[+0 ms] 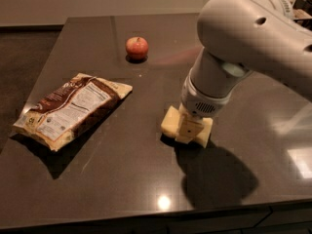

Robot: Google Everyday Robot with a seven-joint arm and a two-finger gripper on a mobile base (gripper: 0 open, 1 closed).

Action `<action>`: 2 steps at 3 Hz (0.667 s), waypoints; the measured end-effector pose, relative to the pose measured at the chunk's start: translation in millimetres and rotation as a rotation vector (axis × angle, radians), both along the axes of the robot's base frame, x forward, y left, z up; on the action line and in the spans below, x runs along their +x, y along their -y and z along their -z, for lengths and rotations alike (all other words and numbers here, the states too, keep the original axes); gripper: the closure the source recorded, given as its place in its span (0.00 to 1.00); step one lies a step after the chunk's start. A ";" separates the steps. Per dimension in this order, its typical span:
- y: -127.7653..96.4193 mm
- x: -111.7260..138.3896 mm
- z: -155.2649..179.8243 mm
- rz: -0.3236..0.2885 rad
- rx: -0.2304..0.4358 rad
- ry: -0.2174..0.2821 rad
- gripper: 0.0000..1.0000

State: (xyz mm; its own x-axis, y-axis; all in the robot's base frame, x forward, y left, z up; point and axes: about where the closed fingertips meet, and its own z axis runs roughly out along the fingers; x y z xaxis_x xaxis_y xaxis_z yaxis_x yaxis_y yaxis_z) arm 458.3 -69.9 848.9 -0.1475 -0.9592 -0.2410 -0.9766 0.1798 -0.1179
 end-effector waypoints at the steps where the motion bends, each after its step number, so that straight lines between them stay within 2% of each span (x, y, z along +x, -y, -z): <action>1: -16.0 9.9 -22.8 -0.040 -0.008 0.031 0.90; 2: -41.1 24.1 -37.2 -0.090 0.008 0.046 1.00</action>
Offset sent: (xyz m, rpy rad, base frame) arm 0.0443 0.0734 0.0522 0.0312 -0.0571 0.1546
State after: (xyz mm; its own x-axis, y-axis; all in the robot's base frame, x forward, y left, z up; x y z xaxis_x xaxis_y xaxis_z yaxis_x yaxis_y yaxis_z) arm 482.4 -28.8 886.1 -0.0496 -0.9661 -0.2534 -0.9824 0.0929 -0.1618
